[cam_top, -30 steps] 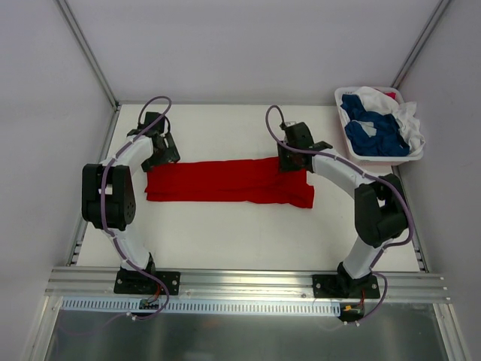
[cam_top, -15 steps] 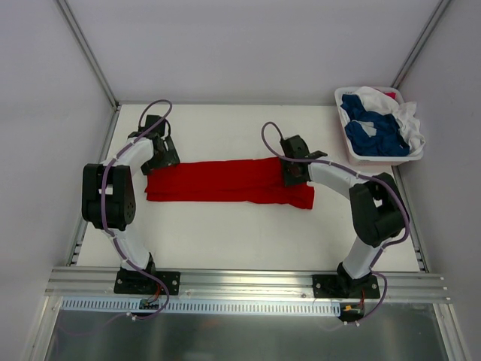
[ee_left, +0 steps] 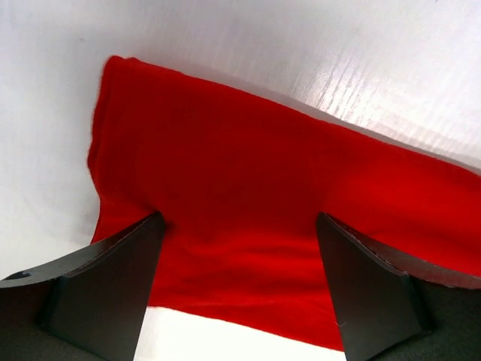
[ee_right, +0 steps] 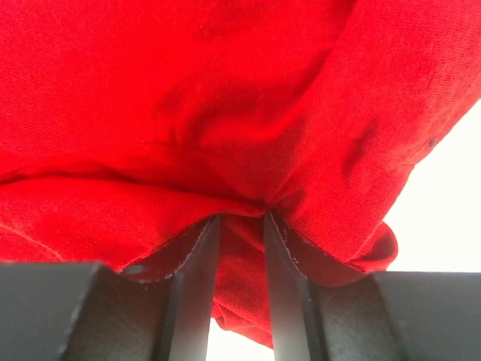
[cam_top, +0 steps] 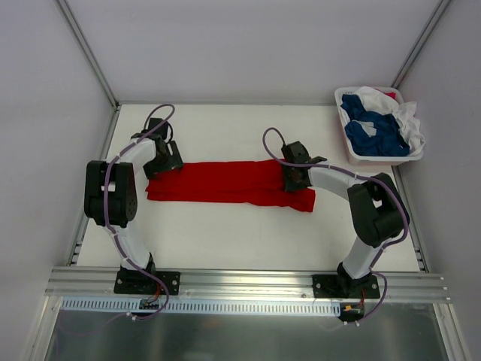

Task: Fold and stack the t-shirts
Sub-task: Rotate the tshirt 90 degrees

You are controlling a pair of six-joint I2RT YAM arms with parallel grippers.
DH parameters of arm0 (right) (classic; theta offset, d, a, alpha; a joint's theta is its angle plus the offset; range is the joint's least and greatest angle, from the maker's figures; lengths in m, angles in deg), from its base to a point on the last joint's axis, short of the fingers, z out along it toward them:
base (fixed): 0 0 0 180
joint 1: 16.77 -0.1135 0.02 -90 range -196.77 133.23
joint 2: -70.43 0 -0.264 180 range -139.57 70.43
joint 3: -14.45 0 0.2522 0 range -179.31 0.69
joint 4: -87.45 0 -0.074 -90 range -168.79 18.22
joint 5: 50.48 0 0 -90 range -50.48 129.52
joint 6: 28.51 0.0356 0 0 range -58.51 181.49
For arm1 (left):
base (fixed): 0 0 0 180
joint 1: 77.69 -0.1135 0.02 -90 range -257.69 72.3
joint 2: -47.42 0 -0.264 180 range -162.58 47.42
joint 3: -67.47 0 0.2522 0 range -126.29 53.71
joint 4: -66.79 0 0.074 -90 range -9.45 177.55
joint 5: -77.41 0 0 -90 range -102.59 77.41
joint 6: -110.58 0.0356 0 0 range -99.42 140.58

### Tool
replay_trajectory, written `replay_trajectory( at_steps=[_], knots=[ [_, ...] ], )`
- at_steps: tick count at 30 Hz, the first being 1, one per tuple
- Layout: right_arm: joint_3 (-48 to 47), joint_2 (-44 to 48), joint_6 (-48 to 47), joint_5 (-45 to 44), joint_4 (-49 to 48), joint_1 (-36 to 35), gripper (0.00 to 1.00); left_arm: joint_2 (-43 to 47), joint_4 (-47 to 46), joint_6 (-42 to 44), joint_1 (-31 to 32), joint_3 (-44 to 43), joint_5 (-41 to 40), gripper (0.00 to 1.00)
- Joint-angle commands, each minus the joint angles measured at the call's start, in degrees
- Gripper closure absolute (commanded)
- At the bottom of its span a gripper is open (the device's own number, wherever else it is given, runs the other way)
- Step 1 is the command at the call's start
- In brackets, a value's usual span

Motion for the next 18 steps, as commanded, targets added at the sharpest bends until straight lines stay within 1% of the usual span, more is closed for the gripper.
replay_trajectory(
  at_steps=[1,12,16,18],
  knots=[
    [0.97,0.69,2.38,2.17,0.85,-0.75,0.67,-2.31,2.18,0.97,0.47,0.53,1.96,0.16],
    [-3.60,0.52,1.15,2.18,4.10,-0.84,0.66,-5.31,2.36,0.61,1.70,0.88,3.81,0.16],
    [-6.06,-2.02,1.15,2.09,5.06,-0.75,0.66,-4.87,2.36,0.26,2.23,1.76,3.99,0.16],
    [-8.17,-3.26,-0.61,2.44,5.68,-0.67,0.66,-4.17,2.36,0.09,2.67,2.55,3.90,0.16]
  ],
)
